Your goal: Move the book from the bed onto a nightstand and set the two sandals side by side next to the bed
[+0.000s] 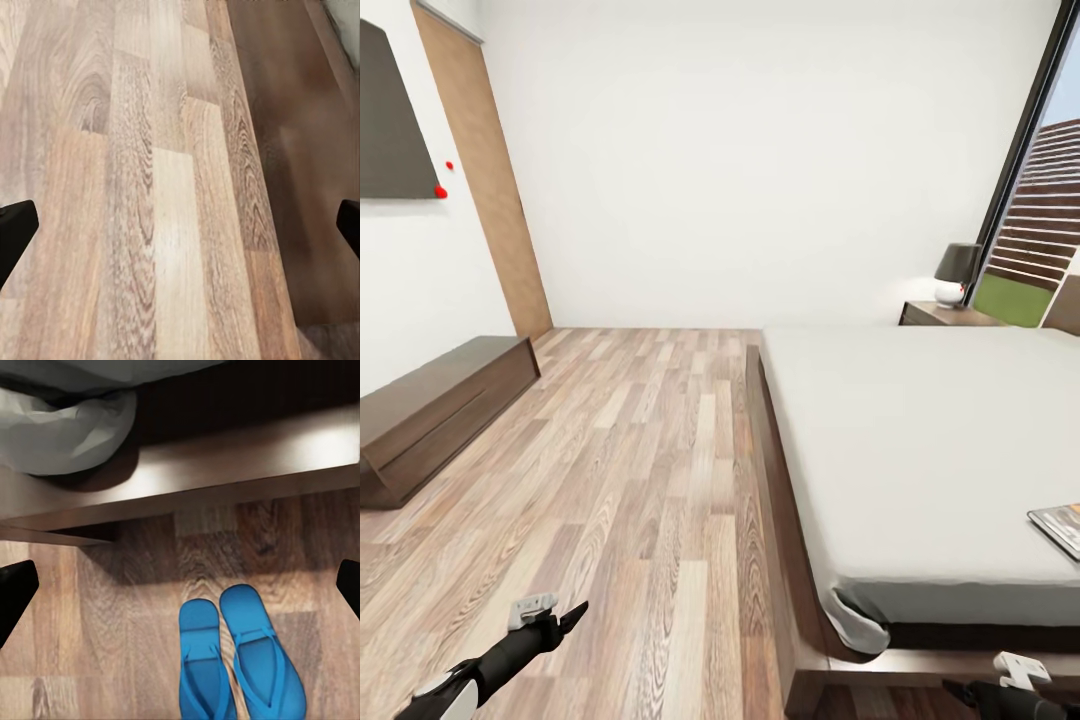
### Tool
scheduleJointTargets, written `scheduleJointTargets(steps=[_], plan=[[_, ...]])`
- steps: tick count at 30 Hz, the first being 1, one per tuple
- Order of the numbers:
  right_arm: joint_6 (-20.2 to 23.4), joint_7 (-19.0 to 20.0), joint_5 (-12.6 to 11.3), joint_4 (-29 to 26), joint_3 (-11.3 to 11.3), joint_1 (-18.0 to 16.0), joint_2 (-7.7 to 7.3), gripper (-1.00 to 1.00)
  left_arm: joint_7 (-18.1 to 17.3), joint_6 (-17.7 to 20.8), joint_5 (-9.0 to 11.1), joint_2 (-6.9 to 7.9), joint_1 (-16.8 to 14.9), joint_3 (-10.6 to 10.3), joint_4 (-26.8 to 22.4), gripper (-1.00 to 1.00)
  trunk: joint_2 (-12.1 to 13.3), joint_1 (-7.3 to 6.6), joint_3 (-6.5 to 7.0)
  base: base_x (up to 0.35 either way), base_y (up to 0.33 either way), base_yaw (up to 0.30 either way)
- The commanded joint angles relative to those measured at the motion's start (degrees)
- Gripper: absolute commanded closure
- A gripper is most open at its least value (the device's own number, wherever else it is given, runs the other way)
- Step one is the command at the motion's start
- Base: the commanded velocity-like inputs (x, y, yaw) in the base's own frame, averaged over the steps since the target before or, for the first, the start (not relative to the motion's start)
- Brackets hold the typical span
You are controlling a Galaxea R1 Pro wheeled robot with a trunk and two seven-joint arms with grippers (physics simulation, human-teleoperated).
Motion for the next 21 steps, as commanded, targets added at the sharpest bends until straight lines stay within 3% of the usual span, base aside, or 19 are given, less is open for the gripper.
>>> scheduleJointTargets(steps=[1, 21], plan=[[0.5, 0.1, -0.6, -0.1, 0.2, 0.0, -0.01, -1.00, -0.3, -0.1, 0.2, 0.00, 0.0, 0.1, 0.1, -1.00, 0.4, -0.24, 0.13, 0.000, 0.000, 0.000], [0.5, 0.1, -0.6, -0.1, 0.2, 0.0, 0.06, -1.00, -0.3, -0.1, 0.2, -0.03, 0.0, 0.0, 0.1, -1.00, 8.4, -4.63, 3.72, 0.000, 0.000, 0.000]])
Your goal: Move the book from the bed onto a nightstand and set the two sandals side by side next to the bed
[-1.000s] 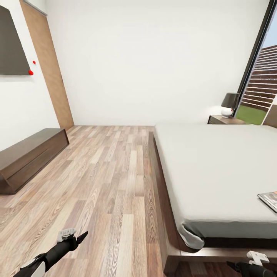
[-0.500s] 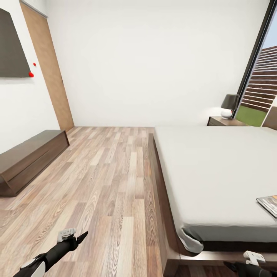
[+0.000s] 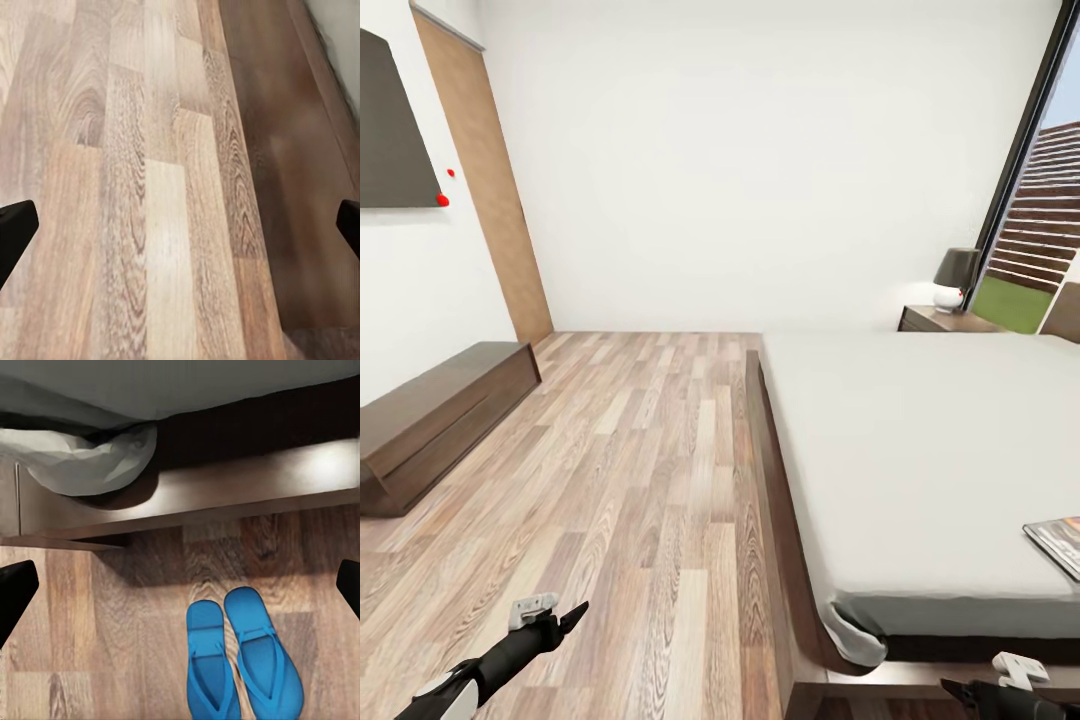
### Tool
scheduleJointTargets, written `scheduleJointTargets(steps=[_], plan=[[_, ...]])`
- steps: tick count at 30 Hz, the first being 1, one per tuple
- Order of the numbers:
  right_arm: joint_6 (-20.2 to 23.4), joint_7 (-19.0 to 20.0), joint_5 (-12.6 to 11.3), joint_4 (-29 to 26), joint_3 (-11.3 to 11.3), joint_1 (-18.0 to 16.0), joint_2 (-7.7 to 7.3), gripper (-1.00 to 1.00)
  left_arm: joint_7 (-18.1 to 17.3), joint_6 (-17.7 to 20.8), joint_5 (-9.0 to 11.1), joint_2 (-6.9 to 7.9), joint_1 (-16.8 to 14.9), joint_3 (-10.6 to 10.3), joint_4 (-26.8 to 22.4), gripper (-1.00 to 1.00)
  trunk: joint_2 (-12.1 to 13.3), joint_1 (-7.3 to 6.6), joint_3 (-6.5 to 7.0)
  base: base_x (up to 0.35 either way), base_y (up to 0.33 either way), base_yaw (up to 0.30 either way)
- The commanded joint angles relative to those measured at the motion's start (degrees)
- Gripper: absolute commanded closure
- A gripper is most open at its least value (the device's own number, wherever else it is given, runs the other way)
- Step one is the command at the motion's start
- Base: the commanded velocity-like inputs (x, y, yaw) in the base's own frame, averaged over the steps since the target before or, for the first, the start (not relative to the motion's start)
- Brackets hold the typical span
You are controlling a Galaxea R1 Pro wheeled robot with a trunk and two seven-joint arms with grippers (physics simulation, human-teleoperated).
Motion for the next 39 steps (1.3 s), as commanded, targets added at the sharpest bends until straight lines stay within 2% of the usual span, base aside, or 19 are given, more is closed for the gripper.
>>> scheduleJointTargets(steps=[1, 39], plan=[[0.5, 0.1, -0.6, -0.1, 0.2, 0.0, -0.05, -1.00, -0.3, -0.1, 0.2, 0.02, 0.0, 0.1, 0.1, -1.00, 0.4, -0.23, 0.13, 0.000, 0.000, 0.000], [0.5, 0.1, -0.6, 0.0, 0.3, 0.0, 0.02, -1.00, -0.3, -0.1, 0.2, -0.02, 0.0, 0.1, 0.1, -1.00, 15.6, -8.58, 6.95, 0.000, 0.000, 0.000]])
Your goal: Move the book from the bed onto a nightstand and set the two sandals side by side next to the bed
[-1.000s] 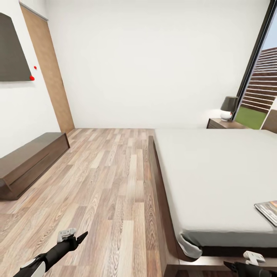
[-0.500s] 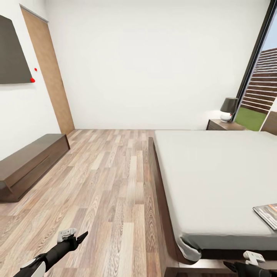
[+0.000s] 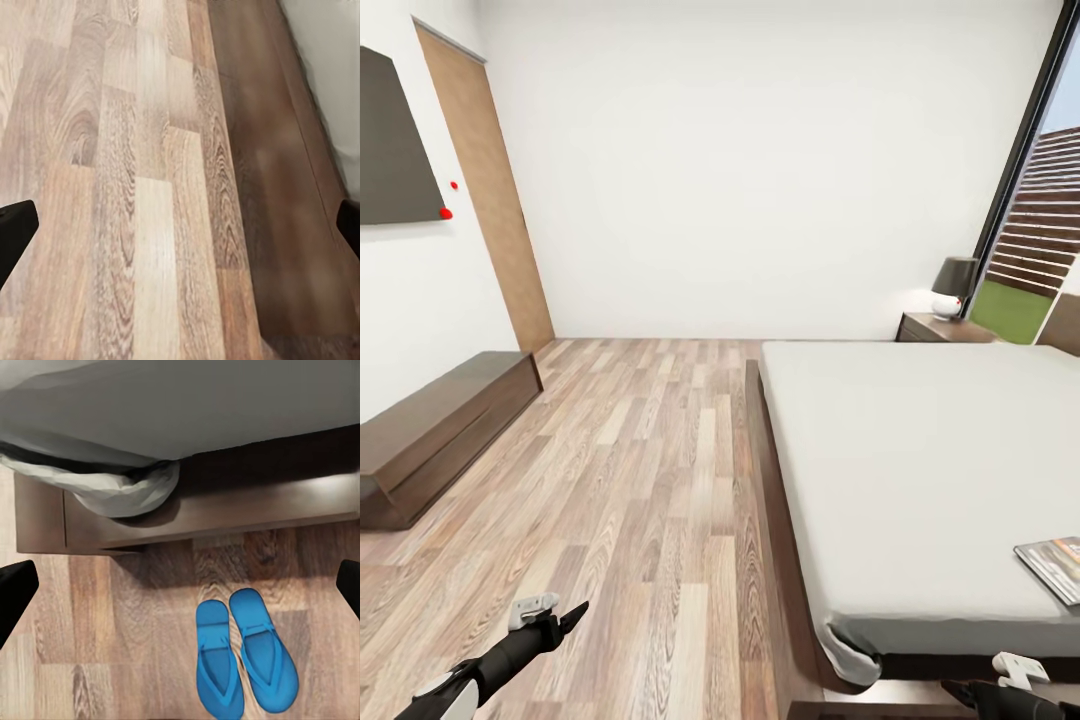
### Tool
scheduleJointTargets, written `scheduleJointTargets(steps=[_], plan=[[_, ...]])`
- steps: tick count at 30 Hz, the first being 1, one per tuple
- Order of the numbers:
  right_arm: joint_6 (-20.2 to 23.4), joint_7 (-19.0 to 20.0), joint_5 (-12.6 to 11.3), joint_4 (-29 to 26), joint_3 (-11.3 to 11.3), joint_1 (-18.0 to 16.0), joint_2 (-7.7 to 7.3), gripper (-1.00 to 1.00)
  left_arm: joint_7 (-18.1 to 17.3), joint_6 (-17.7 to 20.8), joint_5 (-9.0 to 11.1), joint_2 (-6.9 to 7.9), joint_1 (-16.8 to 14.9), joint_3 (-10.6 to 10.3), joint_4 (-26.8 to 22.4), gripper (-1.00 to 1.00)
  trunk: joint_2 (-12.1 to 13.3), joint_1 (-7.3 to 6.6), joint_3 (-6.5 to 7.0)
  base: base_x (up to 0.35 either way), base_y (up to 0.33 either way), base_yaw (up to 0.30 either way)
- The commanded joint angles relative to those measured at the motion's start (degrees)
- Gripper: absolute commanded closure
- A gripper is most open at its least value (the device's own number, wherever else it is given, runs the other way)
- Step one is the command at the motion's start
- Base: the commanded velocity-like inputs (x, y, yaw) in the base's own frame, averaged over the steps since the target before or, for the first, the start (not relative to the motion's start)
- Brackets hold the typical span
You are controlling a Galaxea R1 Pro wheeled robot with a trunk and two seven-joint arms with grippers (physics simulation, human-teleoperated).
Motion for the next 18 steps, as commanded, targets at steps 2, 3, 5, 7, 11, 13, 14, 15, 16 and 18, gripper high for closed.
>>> scheduleJointTargets(steps=[2, 3, 5, 7, 11, 13, 14, 15, 16, 18], plan=[[0.5, 0.1, -0.6, -0.1, 0.2, 0.0, -0.04, -1.00, -0.3, -0.1, 0.2, 0.03, 0.0, 0.1, 0.1, -1.00, 0.8, -0.45, 0.31, 0.000, 0.000, 0.000], [0.5, 0.1, -0.6, -0.1, 0.2, 0.0, -0.04, -1.00, -0.3, -0.1, 0.2, 0.04, 0.0, 0.1, 0.1, -1.00, 1.2, -0.67, 0.49, 0.000, 0.000, 0.000], [0.5, 0.1, -0.6, -0.1, 0.2, 0.0, -0.04, -1.00, -0.3, -0.1, 0.2, 0.01, 0.0, 0.1, 0.1, -1.00, 2.0, -1.11, 0.85, 0.000, 0.000, 0.000], [0.5, 0.1, -0.6, -0.1, 0.2, 0.0, -0.04, -1.00, -0.3, -0.1, 0.2, 0.04, 0.0, 0.1, 0.1, -1.00, 2.8, -1.55, 1.21, 0.000, 0.000, 0.000], [0.5, 0.1, -0.6, -0.1, 0.2, 0.0, -0.04, -1.00, -0.3, -0.1, 0.2, 0.03, 0.0, 0.1, 0.1, -1.00, 4.4, -2.43, 1.93, 0.000, 0.000, 0.000], [0.5, 0.1, -0.6, -0.1, 0.2, 0.0, -0.04, -1.00, -0.3, -0.1, 0.2, 0.03, 0.0, 0.0, 0.1, -1.00, 5.2, -2.87, 2.28, 0.000, 0.000, 0.000], [0.5, 0.1, -0.6, -0.1, 0.2, 0.0, -0.04, -1.00, -0.3, -0.1, 0.2, 0.03, 0.0, 0.0, 0.1, -1.00, 5.6, -3.09, 2.46, 0.000, 0.000, 0.000], [0.5, 0.1, -0.6, -0.1, 0.2, 0.0, -0.04, -1.00, -0.3, -0.1, 0.2, 0.01, 0.0, 0.1, 0.1, -1.00, 6.0, -3.31, 2.64, 0.000, 0.000, 0.000], [0.5, 0.1, -0.6, -0.1, 0.2, 0.0, -0.04, -1.00, -0.3, -0.1, 0.2, 0.01, 0.0, 0.1, 0.1, -1.00, 6.4, -3.53, 2.82, 0.000, 0.000, 0.000], [0.5, 0.1, -0.6, -0.1, 0.2, 0.0, -0.04, -1.00, -0.3, -0.1, 0.2, 0.03, 0.0, 0.1, 0.1, -1.00, 7.2, -3.97, 3.18, 0.000, 0.000, 0.000]])
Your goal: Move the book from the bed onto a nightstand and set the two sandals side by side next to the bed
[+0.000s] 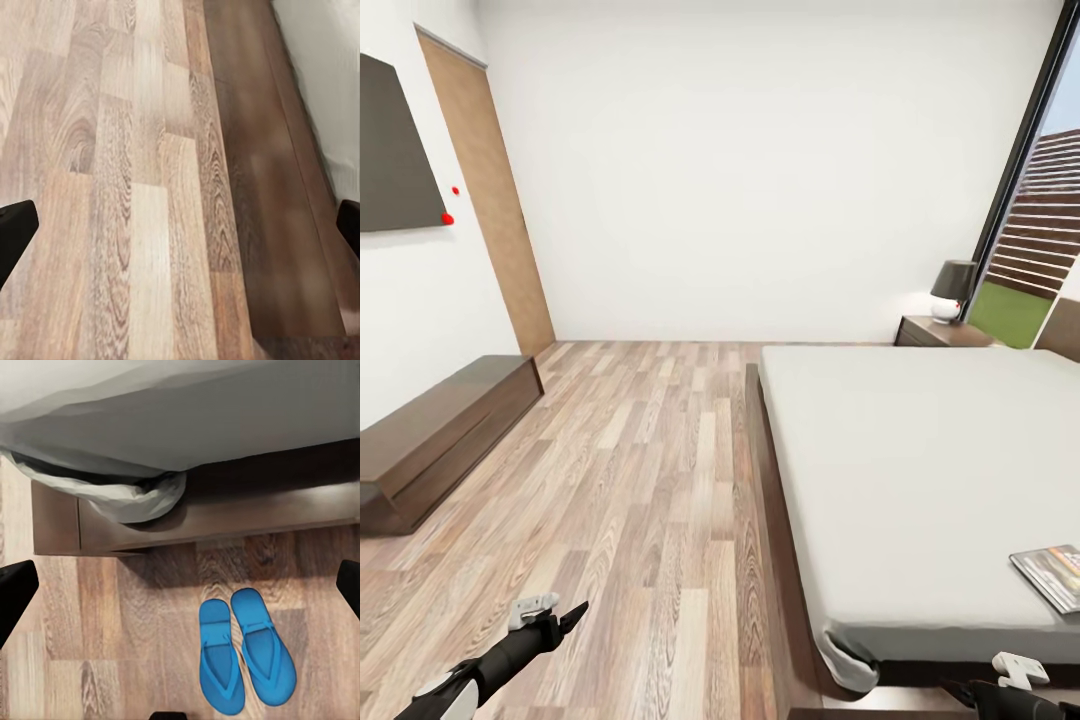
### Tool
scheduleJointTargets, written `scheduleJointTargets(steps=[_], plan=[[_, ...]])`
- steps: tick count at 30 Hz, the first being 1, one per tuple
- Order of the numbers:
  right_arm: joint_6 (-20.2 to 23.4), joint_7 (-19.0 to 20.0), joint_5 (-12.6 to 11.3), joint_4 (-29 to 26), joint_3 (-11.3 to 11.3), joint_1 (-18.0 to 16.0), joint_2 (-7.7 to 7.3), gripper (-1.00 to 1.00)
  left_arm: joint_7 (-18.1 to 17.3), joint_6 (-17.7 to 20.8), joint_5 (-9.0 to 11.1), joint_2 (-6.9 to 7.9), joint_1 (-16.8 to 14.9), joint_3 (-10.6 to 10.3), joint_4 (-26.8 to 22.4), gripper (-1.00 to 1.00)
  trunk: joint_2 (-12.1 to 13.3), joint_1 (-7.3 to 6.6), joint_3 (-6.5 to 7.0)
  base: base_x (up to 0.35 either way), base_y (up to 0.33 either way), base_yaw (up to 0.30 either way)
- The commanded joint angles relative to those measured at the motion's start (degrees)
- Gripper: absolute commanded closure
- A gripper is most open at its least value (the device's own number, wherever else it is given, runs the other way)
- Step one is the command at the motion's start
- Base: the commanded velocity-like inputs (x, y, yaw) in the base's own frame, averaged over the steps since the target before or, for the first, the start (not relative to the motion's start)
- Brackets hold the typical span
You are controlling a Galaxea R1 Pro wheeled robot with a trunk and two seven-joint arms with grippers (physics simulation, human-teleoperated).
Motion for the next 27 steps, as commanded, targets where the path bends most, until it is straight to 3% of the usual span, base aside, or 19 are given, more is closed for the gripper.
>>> scheduleJointTargets(steps=[1, 11, 15, 27], plan=[[0.5, 0.1, -0.6, -0.1, 0.2, 0.0, -0.04, -1.00, -0.3, -0.1, 0.2, -0.01, 0.0, 0.1, 0.1, -1.00, 0.4, -0.23, 0.13, 0.000, 0.000, 0.000], [0.5, 0.1, -0.6, -0.1, 0.3, 0.0, 0.02, -1.00, -0.3, -0.1, 0.2, 0.01, 0.0, 0.1, 0.1, -1.00, 4.4, -2.43, 1.92, 0.000, 0.000, 0.000], [0.5, 0.1, -0.6, -0.1, 0.2, 0.0, 1.43, -1.00, -0.3, -0.1, 0.2, 0.02, 0.0, 0.1, 0.1, -1.00, 4.4, -2.43, 1.92, 0.000, 0.000, 0.000], [-2.0, 0.0, -0.5, 0.0, 0.2, 0.0, 1.78, -1.00, -0.3, -0.1, 0.2, 0.04, 0.0, 0.1, 0.1, -1.00, 5.2, -2.87, 2.28, 0.000, 0.000, 0.000]])
